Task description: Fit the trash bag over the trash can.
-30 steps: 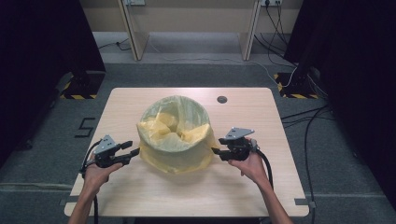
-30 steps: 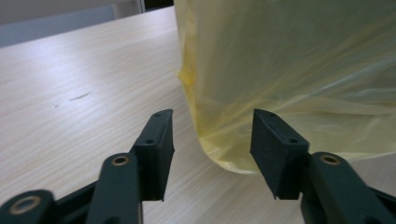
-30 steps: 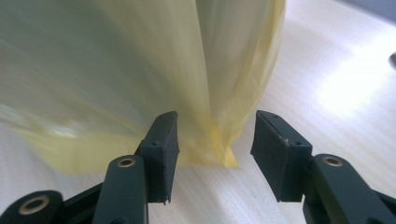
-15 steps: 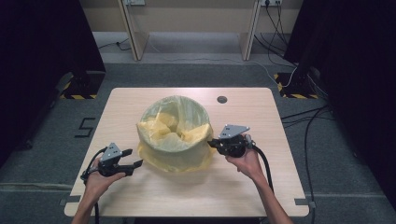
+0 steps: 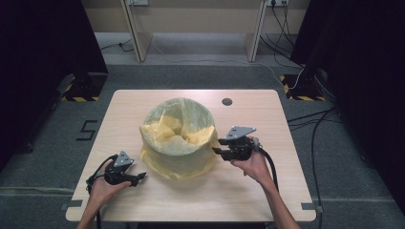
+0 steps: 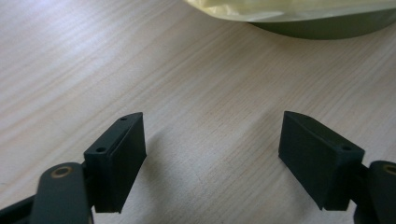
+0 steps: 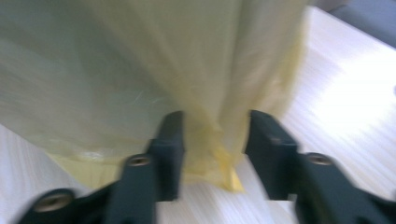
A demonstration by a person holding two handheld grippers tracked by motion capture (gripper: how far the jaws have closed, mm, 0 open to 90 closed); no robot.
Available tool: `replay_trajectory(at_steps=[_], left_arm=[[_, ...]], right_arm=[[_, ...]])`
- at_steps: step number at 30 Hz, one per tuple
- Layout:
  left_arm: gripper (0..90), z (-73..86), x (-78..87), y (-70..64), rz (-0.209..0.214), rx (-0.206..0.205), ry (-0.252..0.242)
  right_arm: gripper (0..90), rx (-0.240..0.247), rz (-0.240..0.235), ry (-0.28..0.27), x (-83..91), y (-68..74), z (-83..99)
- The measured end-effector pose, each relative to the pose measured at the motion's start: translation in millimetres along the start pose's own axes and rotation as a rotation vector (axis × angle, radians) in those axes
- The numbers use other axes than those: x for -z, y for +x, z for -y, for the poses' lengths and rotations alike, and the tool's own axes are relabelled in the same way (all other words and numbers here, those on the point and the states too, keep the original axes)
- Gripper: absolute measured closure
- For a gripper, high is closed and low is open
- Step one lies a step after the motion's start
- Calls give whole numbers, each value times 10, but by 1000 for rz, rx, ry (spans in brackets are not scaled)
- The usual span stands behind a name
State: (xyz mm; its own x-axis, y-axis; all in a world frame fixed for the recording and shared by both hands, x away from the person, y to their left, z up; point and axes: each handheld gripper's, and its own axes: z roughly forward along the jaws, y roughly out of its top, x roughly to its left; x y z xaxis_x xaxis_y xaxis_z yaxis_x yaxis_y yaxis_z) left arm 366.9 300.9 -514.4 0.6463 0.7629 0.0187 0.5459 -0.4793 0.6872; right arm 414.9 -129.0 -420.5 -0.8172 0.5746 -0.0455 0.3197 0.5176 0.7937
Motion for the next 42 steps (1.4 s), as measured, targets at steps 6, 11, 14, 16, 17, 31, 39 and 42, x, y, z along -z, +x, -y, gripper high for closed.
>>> replay_trajectory(at_steps=[6,11,14,16,17,31,39,42], left_arm=[[136,57,-66,69,38,13,-62],[131,68,-76,80,46,5,-78],[131,68,-76,78,47,7,-78],[131,68,-77,78,47,7,-80],[131,68,-76,78,47,8,-79],[132,68,-74,79,47,8,-78],[132,67,-74,80,47,8,-78],[132,68,-74,80,47,9,-78]], right_arm=[[326,-70,69,-122,508,-6,-250],[301,-25,72,-181,613,100,-665],[296,23,55,-196,556,218,-975],[294,60,38,-199,472,315,-1188],[294,76,25,-194,416,361,-1291],[298,124,-69,-53,-529,616,-1922],[284,146,-92,49,-857,694,-1885],[288,164,-95,90,-965,715,-1848]])
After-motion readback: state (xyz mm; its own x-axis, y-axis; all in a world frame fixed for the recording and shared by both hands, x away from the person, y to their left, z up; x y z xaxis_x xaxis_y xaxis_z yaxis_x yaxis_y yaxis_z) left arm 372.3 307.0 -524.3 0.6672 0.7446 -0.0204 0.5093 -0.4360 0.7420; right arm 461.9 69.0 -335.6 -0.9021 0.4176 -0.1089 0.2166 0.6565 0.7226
